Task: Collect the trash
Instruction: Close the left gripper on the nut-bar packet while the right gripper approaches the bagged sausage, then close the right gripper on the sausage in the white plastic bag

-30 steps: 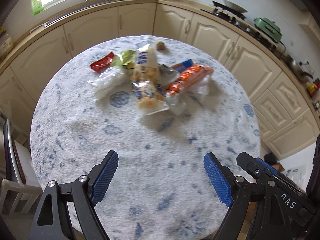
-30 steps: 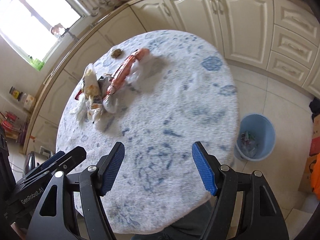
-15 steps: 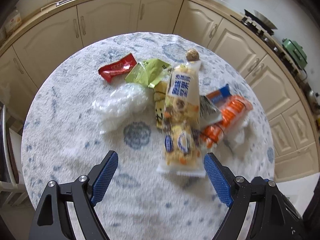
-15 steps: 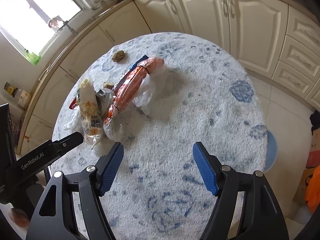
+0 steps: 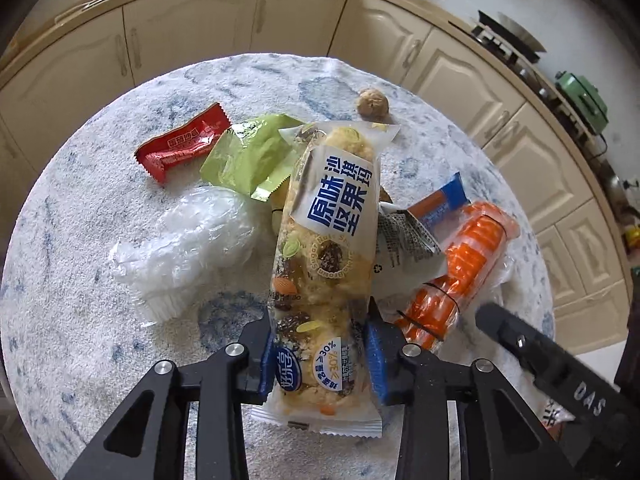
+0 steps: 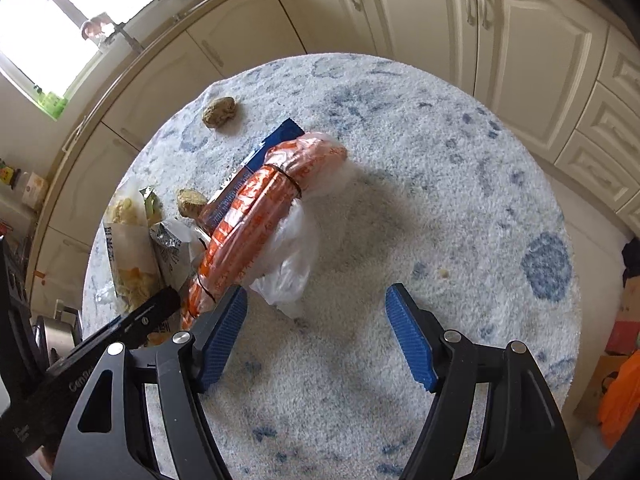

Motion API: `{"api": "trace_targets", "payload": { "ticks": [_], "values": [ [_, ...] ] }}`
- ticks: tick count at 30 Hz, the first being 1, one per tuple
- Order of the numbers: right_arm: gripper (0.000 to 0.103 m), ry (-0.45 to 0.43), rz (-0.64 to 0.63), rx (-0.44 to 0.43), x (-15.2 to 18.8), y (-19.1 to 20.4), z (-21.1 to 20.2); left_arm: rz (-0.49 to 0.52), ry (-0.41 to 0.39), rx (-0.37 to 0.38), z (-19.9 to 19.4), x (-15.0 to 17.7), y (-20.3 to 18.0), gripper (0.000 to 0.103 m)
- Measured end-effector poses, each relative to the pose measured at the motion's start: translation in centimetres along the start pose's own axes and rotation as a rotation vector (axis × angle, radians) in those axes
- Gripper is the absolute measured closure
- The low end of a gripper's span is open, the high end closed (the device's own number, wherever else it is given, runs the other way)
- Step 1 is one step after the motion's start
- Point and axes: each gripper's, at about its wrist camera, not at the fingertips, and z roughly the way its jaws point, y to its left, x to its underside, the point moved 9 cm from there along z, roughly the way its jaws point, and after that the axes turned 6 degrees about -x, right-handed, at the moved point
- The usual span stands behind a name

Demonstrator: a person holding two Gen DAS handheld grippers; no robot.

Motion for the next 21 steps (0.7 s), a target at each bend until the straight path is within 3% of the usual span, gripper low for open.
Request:
{"api": "trace_targets", "payload": {
  "ticks": [6,8,13,16,18,20,21],
  "values": [
    [0.020,-0.029,0.001,0.015,-1.3,2.0,1.2,0.019,-0.017,-0.009,-0.4,0.1,0.8,0.072],
    [0.010,-0.042,0.006,0.038,-1.7,2.3,1.7,0.025,-0.023,-0.011,-1.1,0.4,1.2,0.072],
    [0.006,-0.045,0.072,0.029,-2.2,3.0,2.8,0.027,-0.029,0.005,-1.3,0.4,1.8,0.072],
    [0.005,-0.046,0.043,0.062,-2.7,3.9,3.8,0.030,-0.028,0.020,-1.2,0.4,2.1,0.072],
    [0.008,-0.051,-0.030,0.080,-2.9,4.9,4.5,0.024,-0.023,0.035,-1.2,0.6,2.5,0.072],
    [0.033,-0.064,-0.093,0.021,-2.8,6.3,4.7,0.020,-0.025,0.025,-1.2,0.6,3.0,0.072],
    [0.038,-0.055,-0.083,-0.007,-2.7,6.6,4.6,0.023,-0.027,0.021,-1.2,0.7,3.2,0.072]
  ]
}}
